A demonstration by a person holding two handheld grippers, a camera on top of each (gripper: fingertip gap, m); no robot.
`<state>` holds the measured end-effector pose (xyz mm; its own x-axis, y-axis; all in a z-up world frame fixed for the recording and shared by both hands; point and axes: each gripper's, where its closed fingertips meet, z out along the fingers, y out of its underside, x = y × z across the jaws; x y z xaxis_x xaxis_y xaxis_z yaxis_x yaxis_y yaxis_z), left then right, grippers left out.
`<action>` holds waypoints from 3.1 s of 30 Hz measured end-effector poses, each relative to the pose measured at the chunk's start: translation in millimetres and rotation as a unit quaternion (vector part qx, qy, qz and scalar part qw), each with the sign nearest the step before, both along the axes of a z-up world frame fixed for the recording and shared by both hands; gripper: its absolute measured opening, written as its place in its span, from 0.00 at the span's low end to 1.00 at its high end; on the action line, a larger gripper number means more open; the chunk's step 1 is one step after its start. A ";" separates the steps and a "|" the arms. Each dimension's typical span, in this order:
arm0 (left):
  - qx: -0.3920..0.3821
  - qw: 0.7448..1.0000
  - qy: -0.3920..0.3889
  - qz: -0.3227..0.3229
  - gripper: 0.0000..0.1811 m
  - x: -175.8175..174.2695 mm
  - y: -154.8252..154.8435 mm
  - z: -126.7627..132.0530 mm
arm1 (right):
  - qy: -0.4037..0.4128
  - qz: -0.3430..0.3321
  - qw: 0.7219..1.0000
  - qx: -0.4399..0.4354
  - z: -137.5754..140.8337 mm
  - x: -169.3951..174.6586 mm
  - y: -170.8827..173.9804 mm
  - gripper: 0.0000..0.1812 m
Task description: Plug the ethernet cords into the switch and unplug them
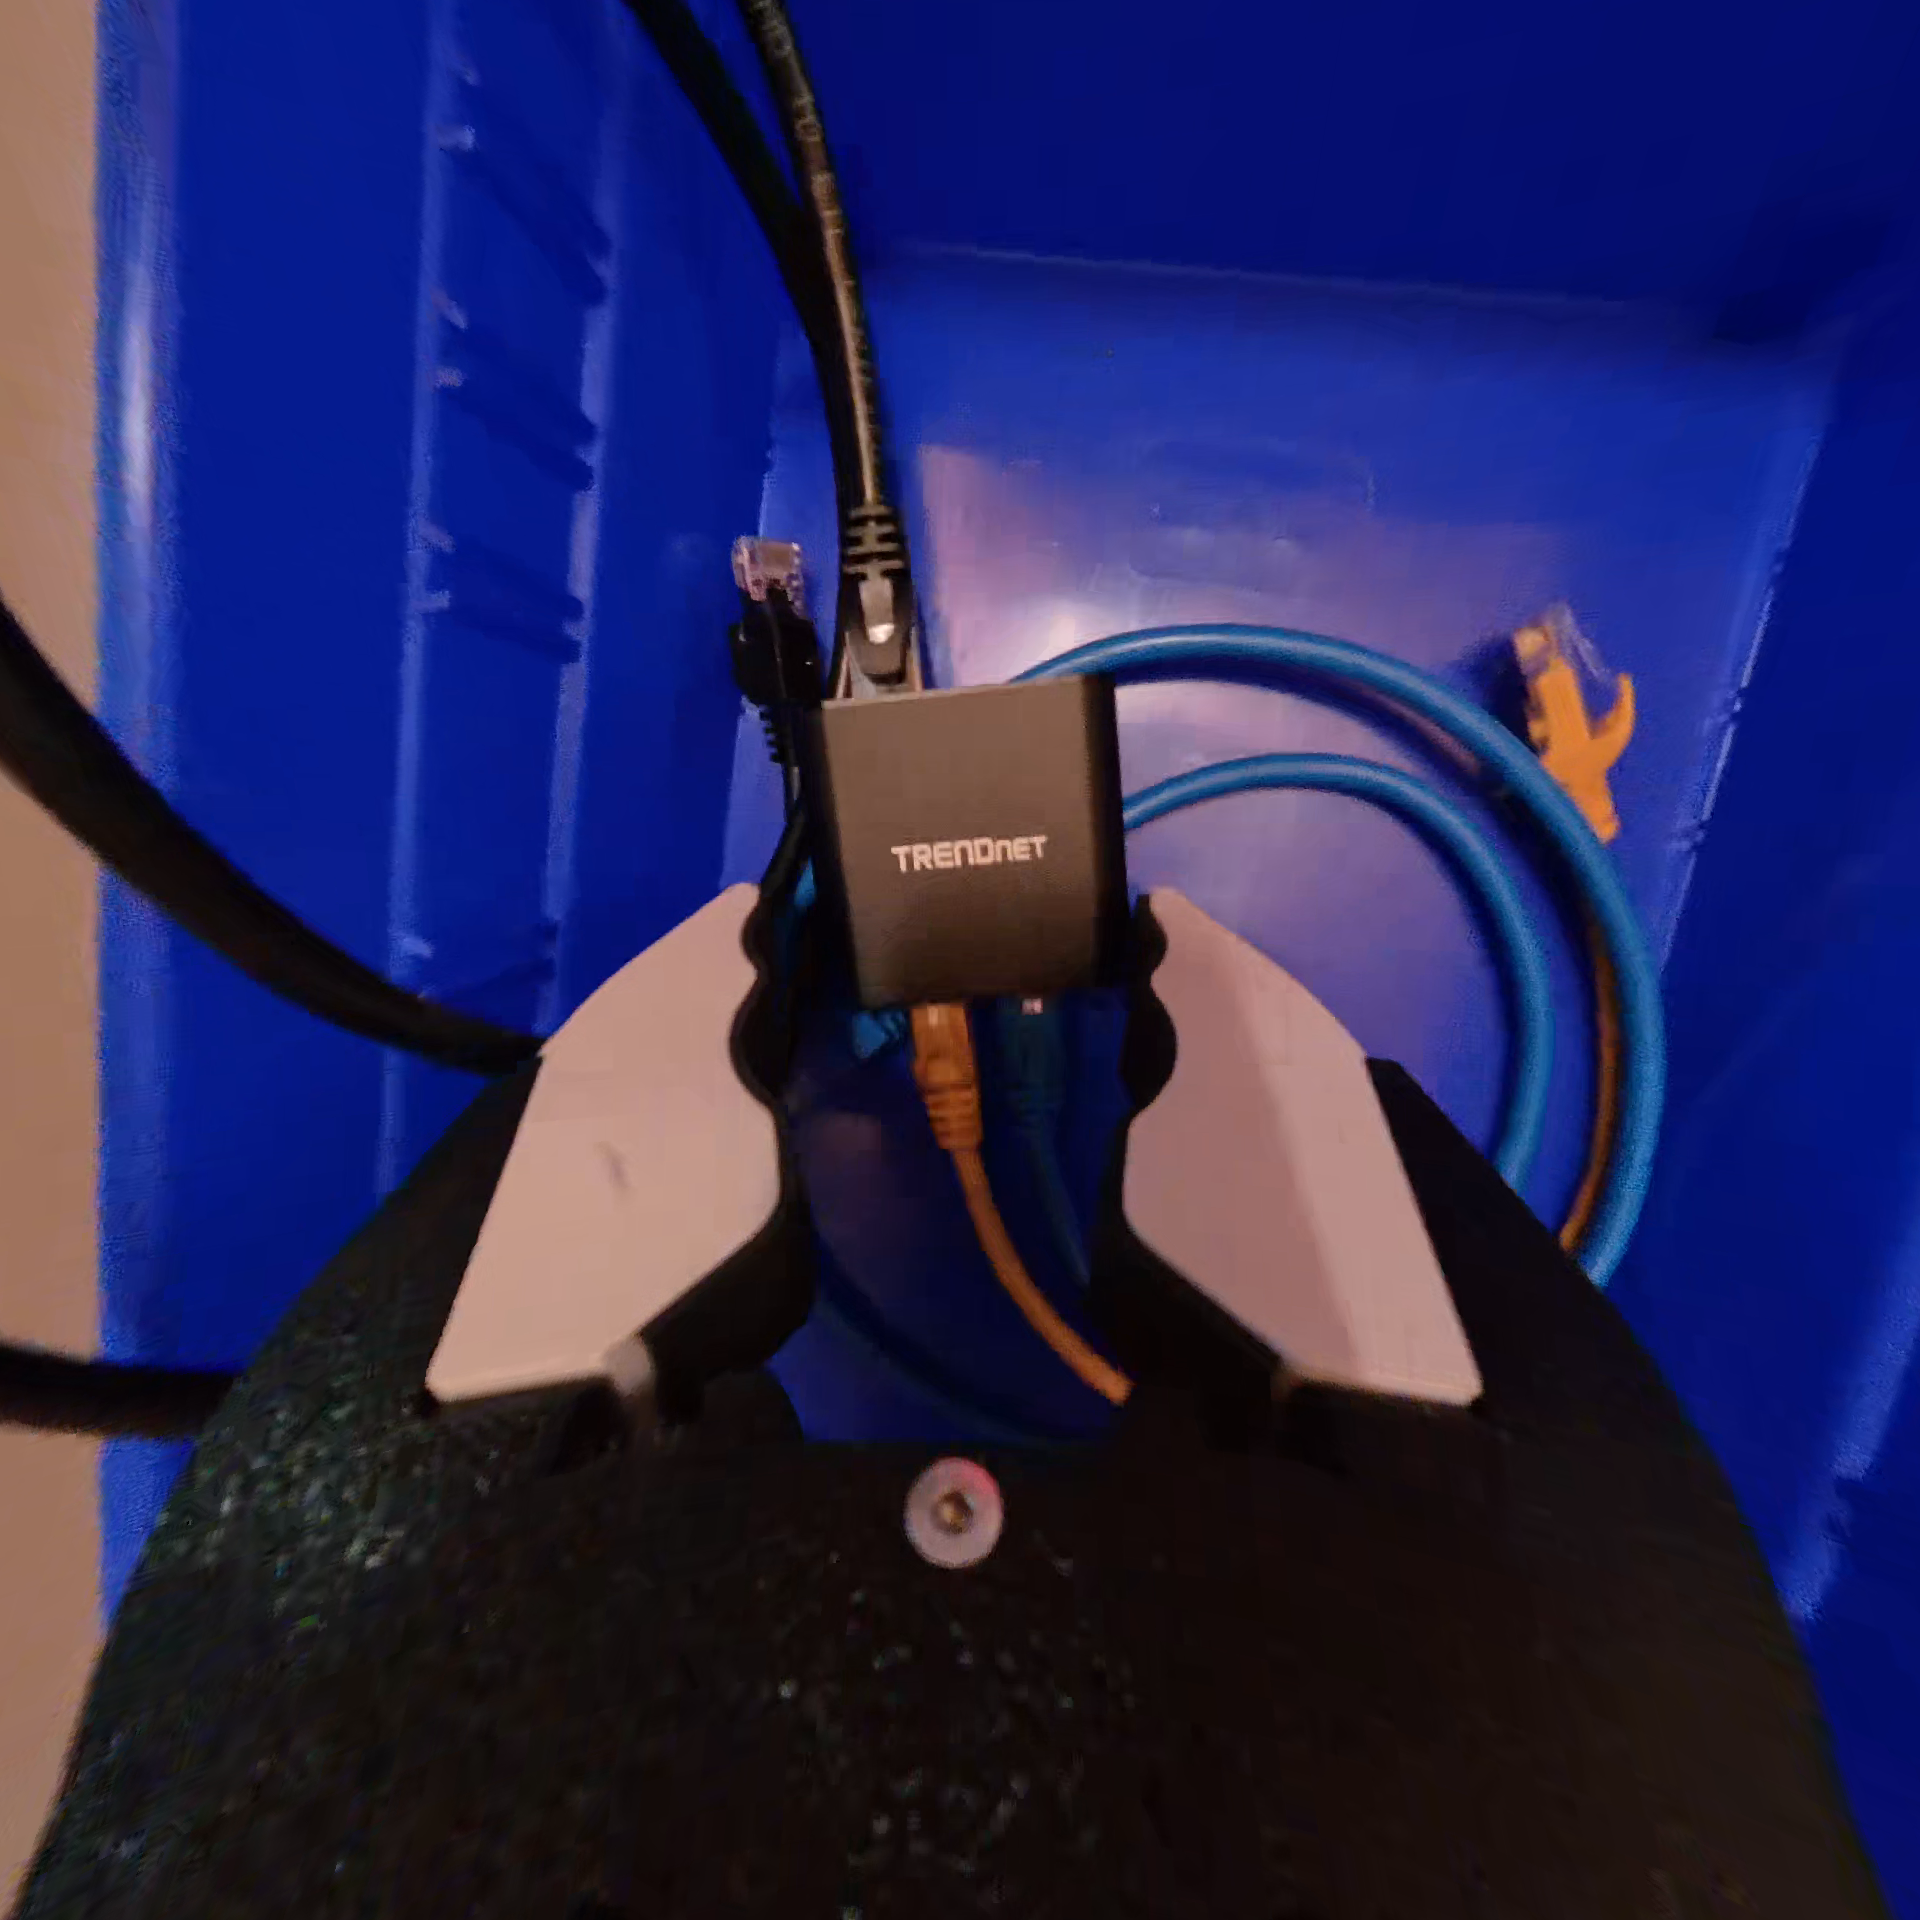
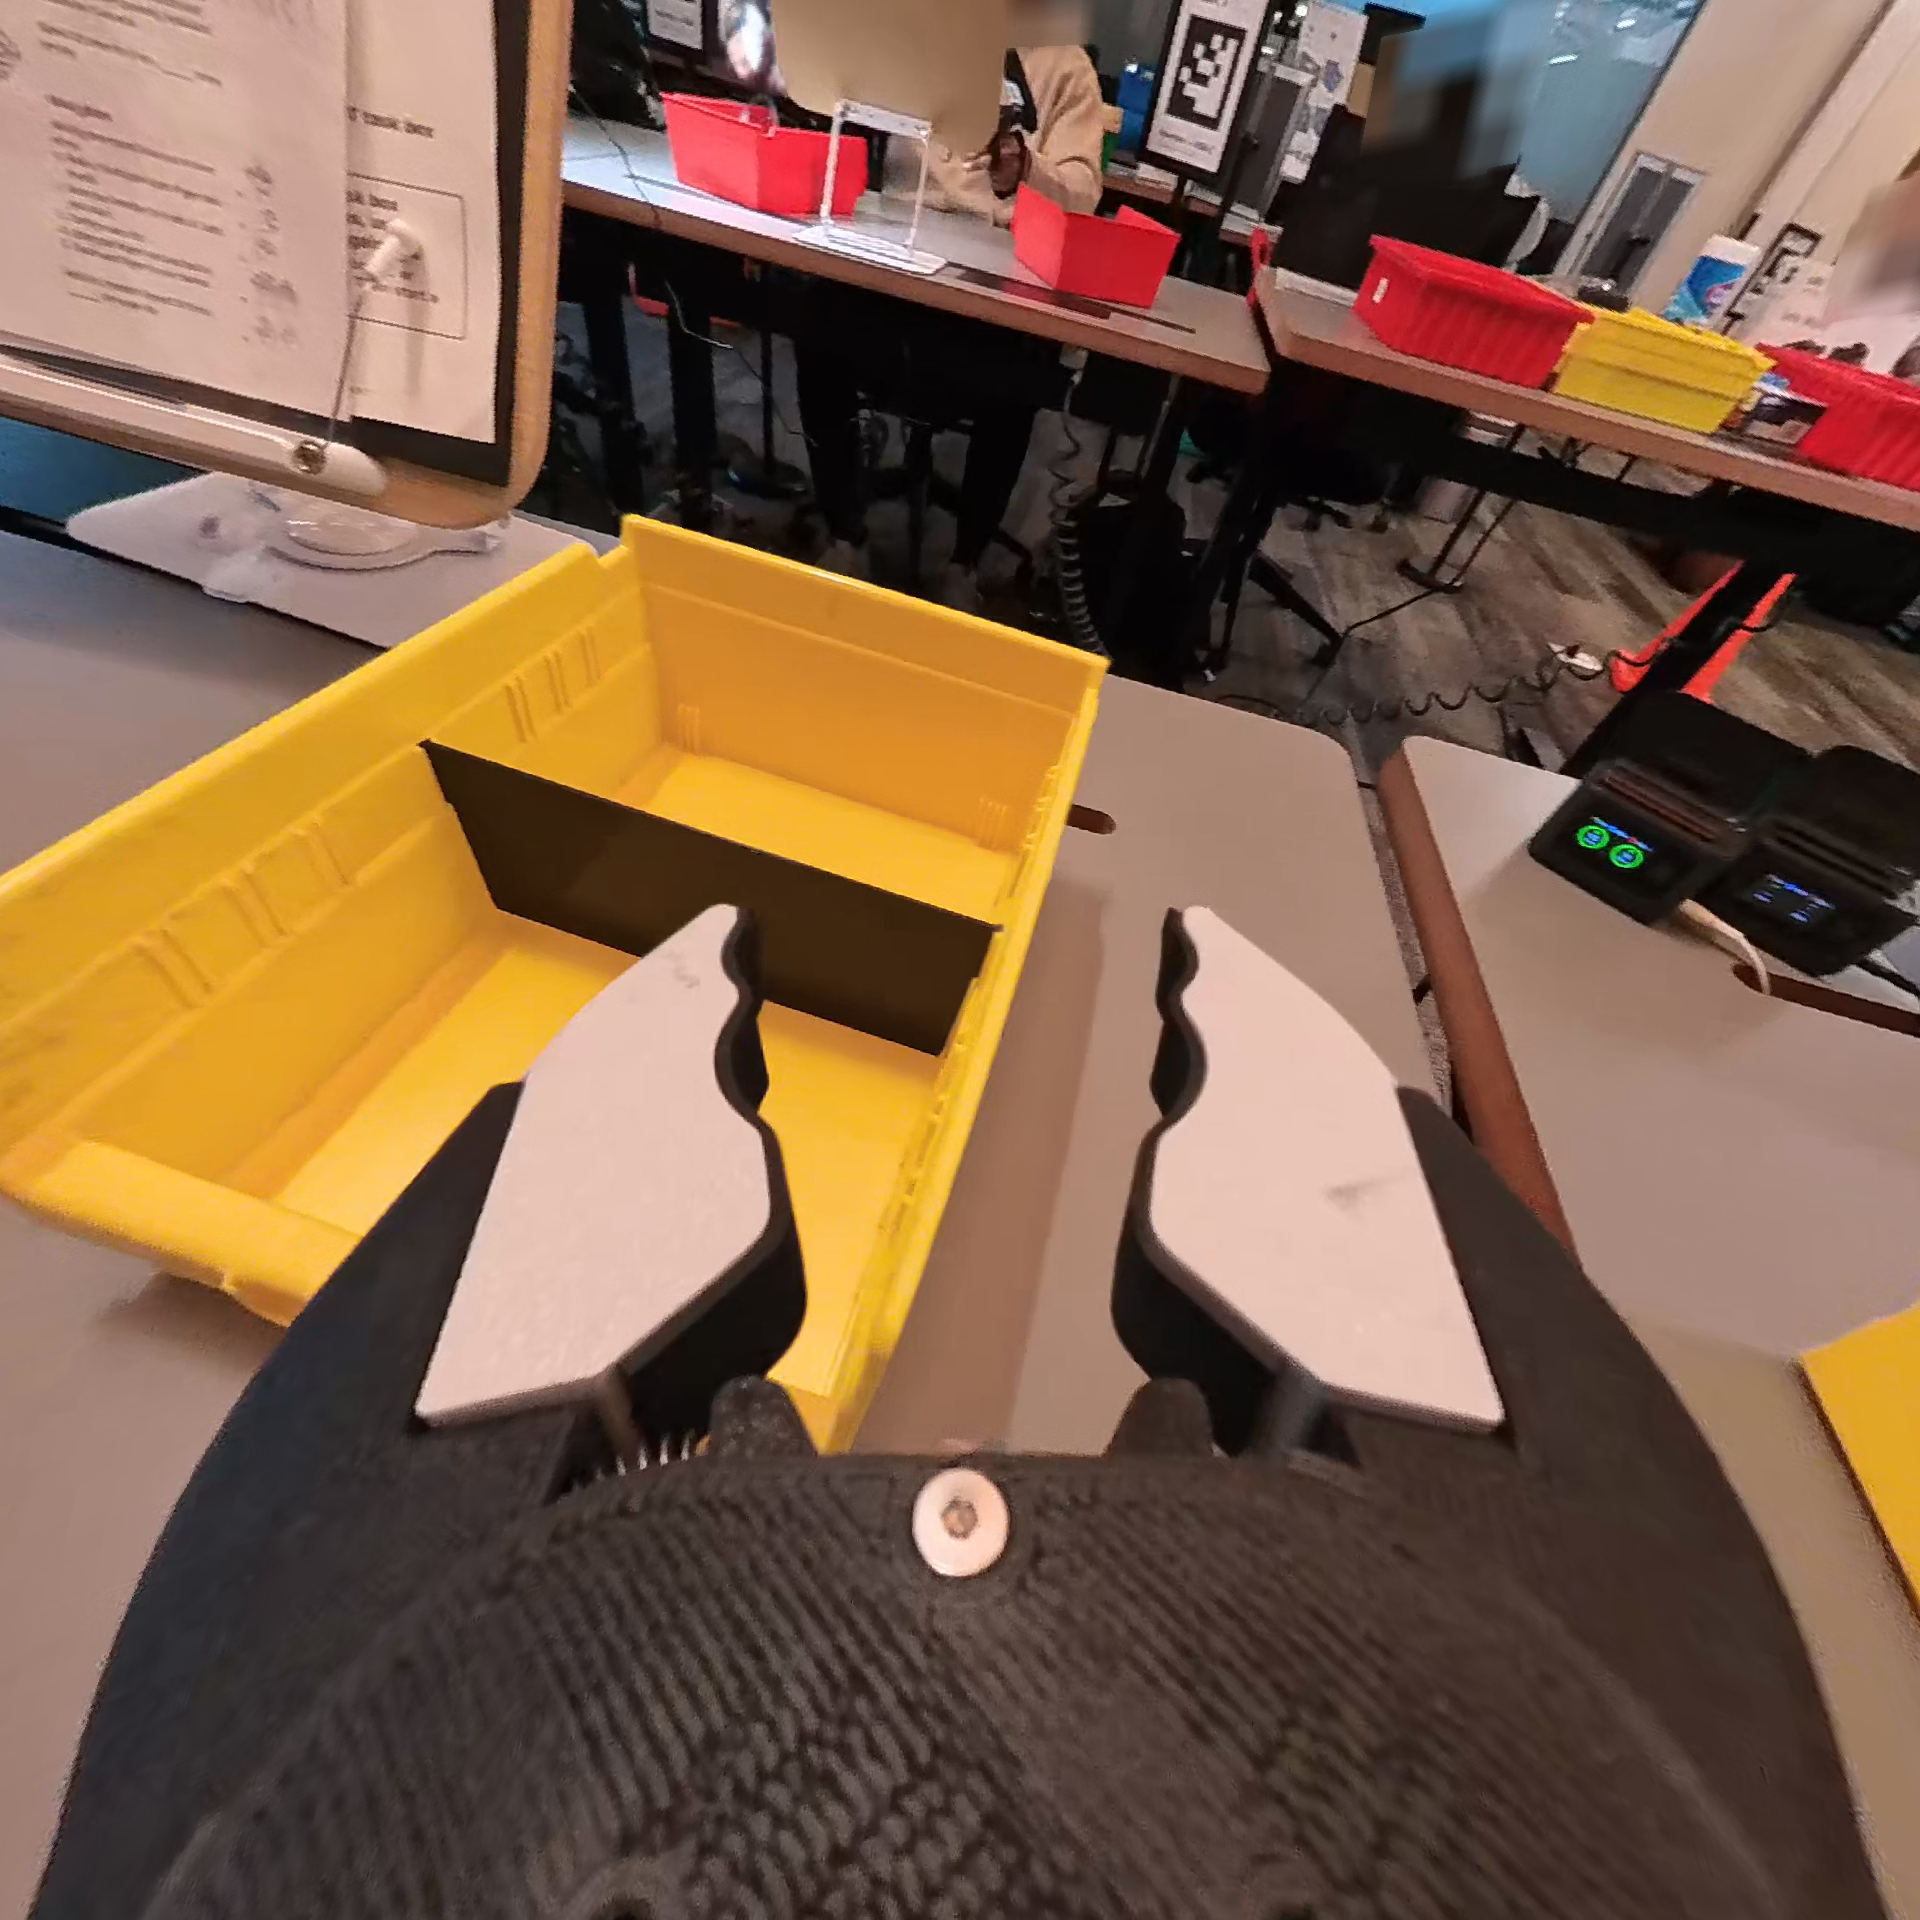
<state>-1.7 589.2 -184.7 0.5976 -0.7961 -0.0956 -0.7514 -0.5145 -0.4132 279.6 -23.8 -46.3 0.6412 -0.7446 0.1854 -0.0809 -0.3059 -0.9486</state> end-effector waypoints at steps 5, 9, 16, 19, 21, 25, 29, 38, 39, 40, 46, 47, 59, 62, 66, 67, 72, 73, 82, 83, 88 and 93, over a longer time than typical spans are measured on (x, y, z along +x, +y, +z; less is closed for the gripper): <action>-0.006 1.000 -0.013 0.005 0.38 4.9 4.1 -7.1 | -0.003 0.016 1.000 -0.012 3.2 -4.6 13.7 0.40; 0.039 0.998 -0.040 -0.021 0.34 8.8 5.0 -9.3 | -0.031 0.031 0.999 0.010 24.1 -14.8 24.7 0.38; 0.157 0.976 -0.066 -0.138 0.33 8.2 -15.3 60.7 | -0.072 0.159 0.984 0.039 65.6 -83.7 93.1 0.37; 0.239 0.942 -0.115 -0.204 0.33 8.7 -48.5 145.9 | -0.066 0.257 0.962 0.059 75.7 -137.7 136.9 0.38; 0.299 0.912 -0.154 -0.235 0.33 1.7 -76.4 214.8 | -0.056 0.322 0.942 0.081 82.4 -176.9 159.4 0.38; 0.408 0.837 -0.246 -0.271 0.32 -29.8 -146.3 353.4 | -0.026 0.406 0.904 0.130 96.1 -237.0 179.9 0.39; 0.431 0.791 -0.270 -0.339 0.32 -56.8 -220.8 415.3 | 0.009 0.440 0.880 0.177 112.2 -276.1 179.2 0.39; 0.297 0.745 -0.267 -0.535 0.32 -44.0 -339.2 303.7 | 0.066 0.432 0.865 0.245 123.3 -325.7 173.9 0.43; 0.283 0.738 -0.268 -0.551 0.33 -39.4 -348.3 279.2 | 0.099 0.430 0.860 0.256 114.6 -323.8 179.0 0.45; 0.269 0.735 -0.267 -0.562 0.33 -35.3 -355.1 254.4 | 0.130 0.438 0.851 0.259 103.4 -323.7 185.1 0.43; 0.246 0.691 -0.280 -0.619 0.33 -35.1 -392.0 159.9 | 0.271 0.456 0.811 0.247 30.7 -319.3 214.7 0.35; 0.244 0.682 -0.285 -0.628 0.33 -36.3 -396.4 152.4 | 0.290 0.473 0.797 0.241 22.7 -325.6 217.8 0.29; 0.187 0.649 -0.400 -0.620 0.36 -53.0 -389.0 148.0 | 0.517 0.467 0.588 0.412 18.6 -335.7 235.7 0.13; 0.206 0.668 -0.398 -0.594 0.38 -52.5 -380.5 142.8 | 0.539 0.439 0.563 0.447 19.6 -333.3 237.3 0.13; 0.194 0.671 -0.413 -0.585 0.34 -58.0 -380.2 134.9 | 0.566 0.424 0.536 0.461 14.3 -337.9 240.2 0.13; 0.196 0.669 -0.416 -0.584 0.34 -58.9 -379.7 134.2 | 0.572 0.418 0.528 0.468 12.9 -338.1 241.0 0.13; 0.211 0.656 -0.440 -0.575 0.34 -60.9 -379.9 132.8 | 0.583 0.407 0.507 0.488 9.1 -338.7 242.0 0.14; 0.212 0.653 -0.449 -0.571 0.34 -61.0 -380.6 133.1 | 0.584 0.401 0.508 0.491 8.6 -337.7 242.0 0.15; 0.164 0.664 -0.453 -0.572 0.33 -55.3 -386.9 120.3 | 0.540 0.415 0.564 0.467 -4.0 -331.5 231.6 0.14; 0.152 0.660 -0.463 -0.572 0.33 -55.8 -386.6 121.0 | 0.535 0.413 0.575 0.460 -5.8 -329.1 228.8 0.19; 0.117 0.646 -0.492 -0.571 0.33 -57.6 -386.8 120.8 | 0.505 0.363 0.626 0.470 -14.7 -314.5 216.5 0.27; 0.109 0.653 -0.478 -0.576 0.33 -53.1 -393.0 109.7 | 0.489 0.313 0.625 0.521 -15.5 -307.5 209.0 0.17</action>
